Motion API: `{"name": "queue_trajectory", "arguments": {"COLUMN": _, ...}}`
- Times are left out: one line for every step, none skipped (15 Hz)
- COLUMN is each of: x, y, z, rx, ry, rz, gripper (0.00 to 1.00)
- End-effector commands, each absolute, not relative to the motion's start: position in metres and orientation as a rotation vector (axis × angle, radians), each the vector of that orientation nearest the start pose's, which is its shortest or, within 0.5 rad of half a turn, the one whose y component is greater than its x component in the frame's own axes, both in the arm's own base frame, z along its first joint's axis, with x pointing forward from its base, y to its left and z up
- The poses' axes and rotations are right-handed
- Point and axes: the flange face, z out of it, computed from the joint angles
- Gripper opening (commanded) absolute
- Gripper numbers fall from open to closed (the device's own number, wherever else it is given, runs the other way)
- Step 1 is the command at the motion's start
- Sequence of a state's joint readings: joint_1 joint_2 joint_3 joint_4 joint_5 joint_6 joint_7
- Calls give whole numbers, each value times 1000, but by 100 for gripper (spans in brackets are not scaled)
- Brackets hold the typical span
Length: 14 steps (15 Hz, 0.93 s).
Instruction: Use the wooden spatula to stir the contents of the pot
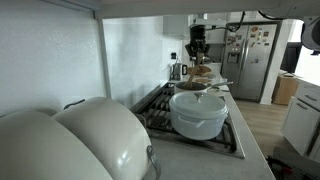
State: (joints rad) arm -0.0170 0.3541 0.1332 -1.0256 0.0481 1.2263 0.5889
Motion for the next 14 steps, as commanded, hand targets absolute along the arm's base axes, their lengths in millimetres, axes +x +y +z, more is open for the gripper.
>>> {"name": "queue_trajectory", "arguments": {"x": 619, "y": 50, "z": 646, "rx": -3013, "ry": 722, "rz": 243, "gripper": 7}}
{"name": "queue_trajectory", "arguments": {"x": 620, "y": 45, "z": 647, "rx": -3017, "ry": 736, "rz": 232, "gripper": 7}}
{"name": "queue_trajectory", "arguments": {"x": 620, "y": 40, "z": 648, "rx": -3018, "ry": 749, "rz": 226, "gripper": 7}}
{"name": "queue_trajectory", "arguments": {"x": 621, "y": 33, "z": 649, "rx": -3015, "ry": 765, "rz": 220, "gripper": 7}}
{"name": "queue_trajectory", "arguments": {"x": 622, "y": 27, "z": 649, "rx": -3014, "ry": 780, "rz": 215, "gripper": 7}}
{"name": "queue_trajectory", "arguments": {"x": 622, "y": 21, "z": 650, "rx": -3013, "ry": 800, "rz": 213, "gripper": 7}}
{"name": "queue_trajectory", "arguments": {"x": 622, "y": 15, "z": 650, "rx": -3012, "ry": 818, "rz": 212, "gripper": 7}}
{"name": "queue_trajectory", "arguments": {"x": 622, "y": 10, "z": 650, "rx": -3014, "ry": 835, "rz": 215, "gripper": 7}}
{"name": "queue_trajectory", "arguments": {"x": 621, "y": 6, "z": 650, "rx": -3022, "ry": 855, "rz": 213, "gripper": 7}}
{"name": "queue_trajectory", "arguments": {"x": 620, "y": 3, "z": 650, "rx": -3023, "ry": 862, "rz": 222, "gripper": 7}}
{"name": "queue_trajectory", "arguments": {"x": 619, "y": 2, "z": 650, "rx": -3025, "ry": 867, "rz": 230, "gripper": 7}}
{"name": "queue_trajectory", "arguments": {"x": 617, "y": 2, "z": 651, "rx": -3024, "ry": 864, "rz": 239, "gripper": 7}}
{"name": "queue_trajectory", "arguments": {"x": 616, "y": 2, "z": 651, "rx": -3024, "ry": 860, "rz": 250, "gripper": 7}}
{"name": "queue_trajectory", "arguments": {"x": 614, "y": 4, "z": 652, "rx": -3022, "ry": 853, "rz": 264, "gripper": 7}}
